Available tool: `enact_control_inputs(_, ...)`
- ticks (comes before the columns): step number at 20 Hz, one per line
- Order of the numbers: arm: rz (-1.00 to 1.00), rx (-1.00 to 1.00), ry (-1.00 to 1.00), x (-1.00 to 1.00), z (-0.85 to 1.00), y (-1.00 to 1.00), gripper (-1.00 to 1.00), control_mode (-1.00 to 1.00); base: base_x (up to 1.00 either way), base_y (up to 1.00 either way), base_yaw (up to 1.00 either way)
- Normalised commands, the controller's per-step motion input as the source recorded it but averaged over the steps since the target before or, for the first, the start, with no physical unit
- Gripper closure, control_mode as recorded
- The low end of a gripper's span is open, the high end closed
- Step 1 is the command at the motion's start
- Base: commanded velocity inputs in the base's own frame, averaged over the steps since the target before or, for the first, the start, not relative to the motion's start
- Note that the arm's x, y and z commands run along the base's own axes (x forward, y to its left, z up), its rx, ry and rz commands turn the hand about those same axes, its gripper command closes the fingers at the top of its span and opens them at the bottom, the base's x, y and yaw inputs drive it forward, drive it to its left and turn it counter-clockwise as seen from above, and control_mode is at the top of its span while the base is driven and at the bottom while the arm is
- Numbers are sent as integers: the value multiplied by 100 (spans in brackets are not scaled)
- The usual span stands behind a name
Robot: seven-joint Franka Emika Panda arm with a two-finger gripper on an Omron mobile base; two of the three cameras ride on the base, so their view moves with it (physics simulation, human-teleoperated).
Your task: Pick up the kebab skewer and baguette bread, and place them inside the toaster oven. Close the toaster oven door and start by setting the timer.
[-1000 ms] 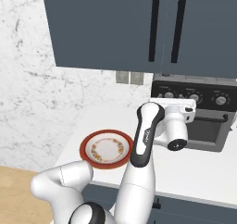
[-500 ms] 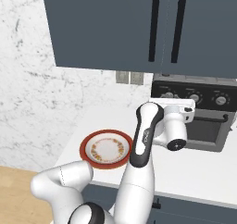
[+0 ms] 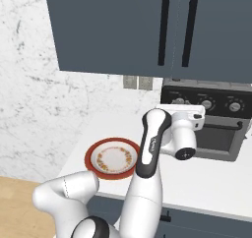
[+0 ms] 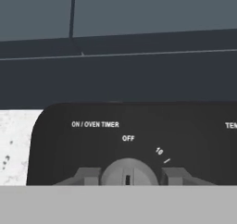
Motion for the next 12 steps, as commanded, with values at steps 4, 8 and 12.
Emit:
enact_control_inputs(4,0,3,0,0,0,10,100,-100,0,0,0)
enact_control_inputs(8,0,7,0,0,0,6,100,-100,0,0,0)
enact_control_inputs(12,0,14,3,2,0,10,100,-100,0,0,0)
